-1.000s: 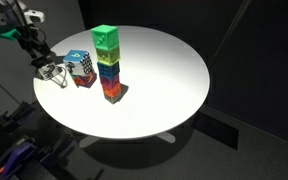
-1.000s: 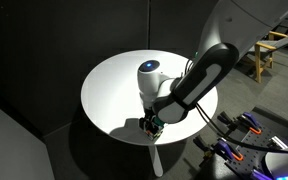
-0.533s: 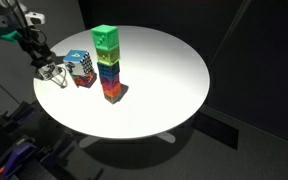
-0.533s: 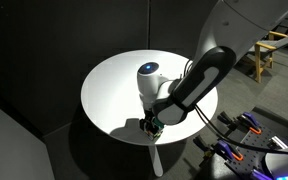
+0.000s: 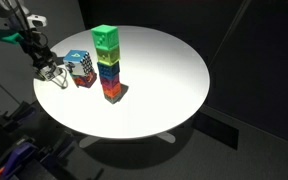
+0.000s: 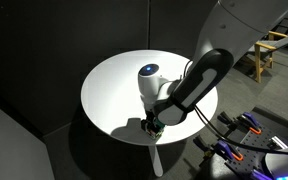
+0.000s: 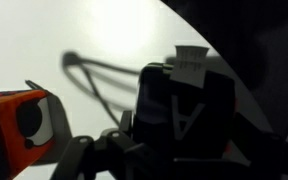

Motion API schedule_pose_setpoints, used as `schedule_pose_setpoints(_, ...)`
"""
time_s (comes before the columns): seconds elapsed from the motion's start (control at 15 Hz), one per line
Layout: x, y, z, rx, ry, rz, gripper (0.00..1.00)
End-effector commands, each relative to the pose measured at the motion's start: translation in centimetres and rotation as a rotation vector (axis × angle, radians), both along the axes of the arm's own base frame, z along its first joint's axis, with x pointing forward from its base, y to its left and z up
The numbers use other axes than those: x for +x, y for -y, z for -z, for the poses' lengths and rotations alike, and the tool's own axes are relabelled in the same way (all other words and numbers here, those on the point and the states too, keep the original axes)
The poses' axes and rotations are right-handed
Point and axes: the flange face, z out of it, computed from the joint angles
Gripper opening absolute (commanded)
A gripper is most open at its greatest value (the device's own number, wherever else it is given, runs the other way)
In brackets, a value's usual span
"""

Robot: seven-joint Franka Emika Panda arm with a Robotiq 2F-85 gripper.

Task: Put the plushy cube on the eft on top of the other plushy cubes on the right

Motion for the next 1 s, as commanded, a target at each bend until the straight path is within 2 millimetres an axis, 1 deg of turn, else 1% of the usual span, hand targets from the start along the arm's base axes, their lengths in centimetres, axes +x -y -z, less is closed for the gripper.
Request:
schedule_pose_setpoints(0.0, 0.6, 0.1, 0.1, -0.032, -0.018, -0.008, 0.67)
schedule_pose_setpoints(0.07, 0.7, 0.2, 0.0, -0.044, -0.022, -0.008, 0.57)
schedule_pose_setpoints(0.2, 0.9, 0.3, -0.7, -0.061, -0.029, -0.007, 0.43)
schedule_pose_setpoints(0.6, 1.4, 1.3, -3.0, -0.112, -0.044, -0.022, 0.08)
schedule_pose_setpoints(0.67, 1.5, 1.4, -3.5, -0.119, -0.045, -0.025, 0.09)
schedule_pose_setpoints(0.87, 1.7, 1.4, -4.8, -0.128, -0.042, -0.031, 0.05)
schedule_pose_setpoints(0.93, 1.8, 1.4, -5.2, -0.128, -0.037, -0.034, 0.08)
